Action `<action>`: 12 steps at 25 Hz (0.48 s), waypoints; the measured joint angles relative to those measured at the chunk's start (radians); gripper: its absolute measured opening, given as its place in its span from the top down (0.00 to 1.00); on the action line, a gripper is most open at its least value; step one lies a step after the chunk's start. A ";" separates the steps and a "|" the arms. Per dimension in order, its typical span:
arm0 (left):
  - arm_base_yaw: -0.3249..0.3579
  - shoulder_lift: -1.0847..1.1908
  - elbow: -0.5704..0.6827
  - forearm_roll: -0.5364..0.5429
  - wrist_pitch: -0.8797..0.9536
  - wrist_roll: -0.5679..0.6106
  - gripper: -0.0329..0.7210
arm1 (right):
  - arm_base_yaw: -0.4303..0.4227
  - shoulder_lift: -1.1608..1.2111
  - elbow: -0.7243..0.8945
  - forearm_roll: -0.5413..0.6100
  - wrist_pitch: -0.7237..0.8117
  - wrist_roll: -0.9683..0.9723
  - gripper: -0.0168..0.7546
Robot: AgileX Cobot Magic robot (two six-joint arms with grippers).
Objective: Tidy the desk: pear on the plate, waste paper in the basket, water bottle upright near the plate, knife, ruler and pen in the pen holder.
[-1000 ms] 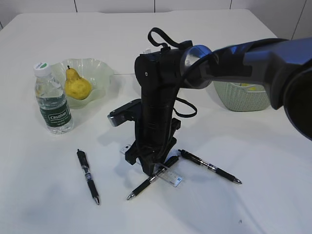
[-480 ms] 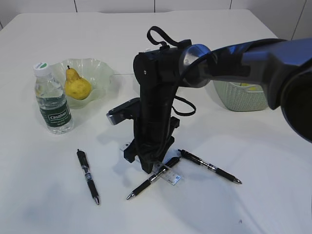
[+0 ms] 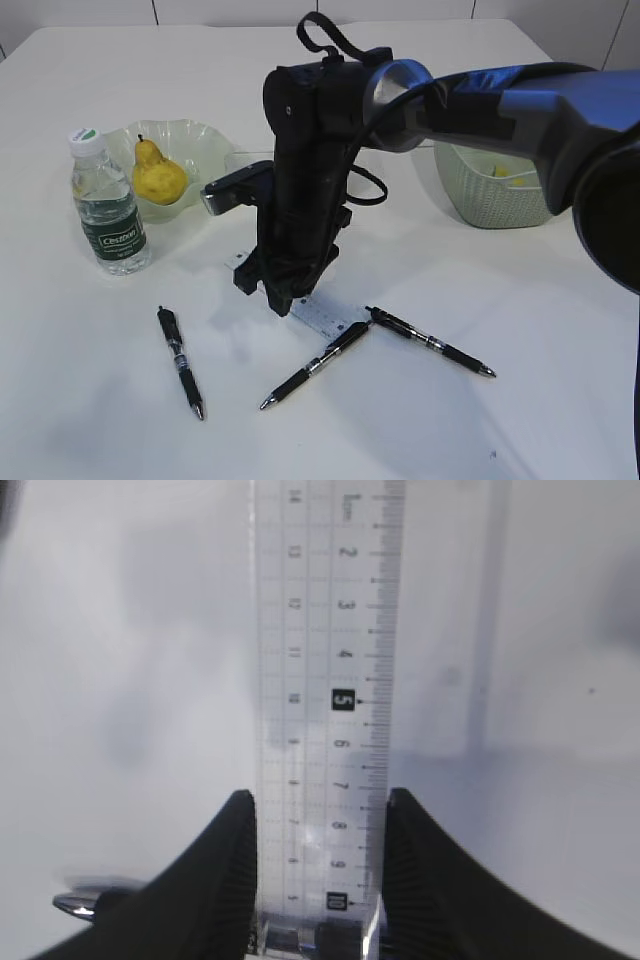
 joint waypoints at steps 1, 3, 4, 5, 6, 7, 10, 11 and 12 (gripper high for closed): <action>0.000 0.000 0.000 0.000 0.000 0.000 0.41 | 0.000 0.000 -0.017 0.000 0.002 0.000 0.58; 0.000 0.000 0.000 0.000 0.000 0.000 0.41 | 0.000 0.000 -0.062 0.000 0.002 0.000 0.58; 0.000 0.000 0.000 0.000 0.000 0.000 0.41 | 0.000 0.000 -0.085 0.000 0.004 0.000 0.58; 0.000 0.000 0.000 0.000 0.000 0.000 0.41 | 0.000 0.000 -0.114 0.000 0.004 0.000 0.58; 0.000 0.000 0.000 0.000 0.000 0.000 0.41 | 0.000 0.000 -0.146 0.000 0.005 0.000 0.58; 0.000 0.000 0.000 0.000 0.000 0.000 0.41 | 0.000 0.000 -0.174 0.000 0.006 0.000 0.58; 0.000 0.000 0.000 0.000 0.000 0.000 0.41 | 0.000 0.000 -0.272 0.000 0.009 0.000 0.58; 0.000 0.000 0.000 0.000 0.000 0.000 0.41 | 0.000 0.000 -0.297 0.000 0.009 0.000 0.58; 0.000 0.000 0.000 0.002 0.000 0.000 0.41 | 0.000 0.000 -0.326 0.000 0.009 0.000 0.58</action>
